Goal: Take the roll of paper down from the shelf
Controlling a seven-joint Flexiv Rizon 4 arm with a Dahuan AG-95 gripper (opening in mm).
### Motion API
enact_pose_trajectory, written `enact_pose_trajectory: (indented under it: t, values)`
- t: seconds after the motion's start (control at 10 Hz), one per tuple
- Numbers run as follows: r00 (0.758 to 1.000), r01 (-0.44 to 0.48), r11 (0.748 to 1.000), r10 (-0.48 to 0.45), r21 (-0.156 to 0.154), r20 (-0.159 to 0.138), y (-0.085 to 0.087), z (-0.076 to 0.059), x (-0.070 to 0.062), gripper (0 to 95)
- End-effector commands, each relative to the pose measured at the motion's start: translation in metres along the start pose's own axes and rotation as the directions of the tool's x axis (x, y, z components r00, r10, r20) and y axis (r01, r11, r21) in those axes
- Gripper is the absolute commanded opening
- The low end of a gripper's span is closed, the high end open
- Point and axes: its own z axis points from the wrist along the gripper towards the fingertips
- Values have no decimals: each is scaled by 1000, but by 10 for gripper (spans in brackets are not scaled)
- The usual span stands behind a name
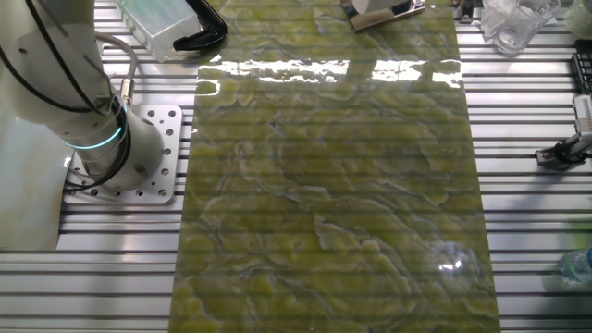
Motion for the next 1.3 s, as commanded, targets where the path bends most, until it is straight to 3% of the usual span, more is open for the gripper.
enact_pose_trajectory:
  t: [0.1,0.7,1.1,1.3]
  values:
    - [1000,0,1000,0,1,8,-1,-2,9,0]
    - [1000,7,1000,-7,5,5,2,-1,29,0]
    - [1000,19,998,-18,57,-8,2,-1,33,0]
    - [1000,24,998,-24,57,-9,-2,-2,38,0]
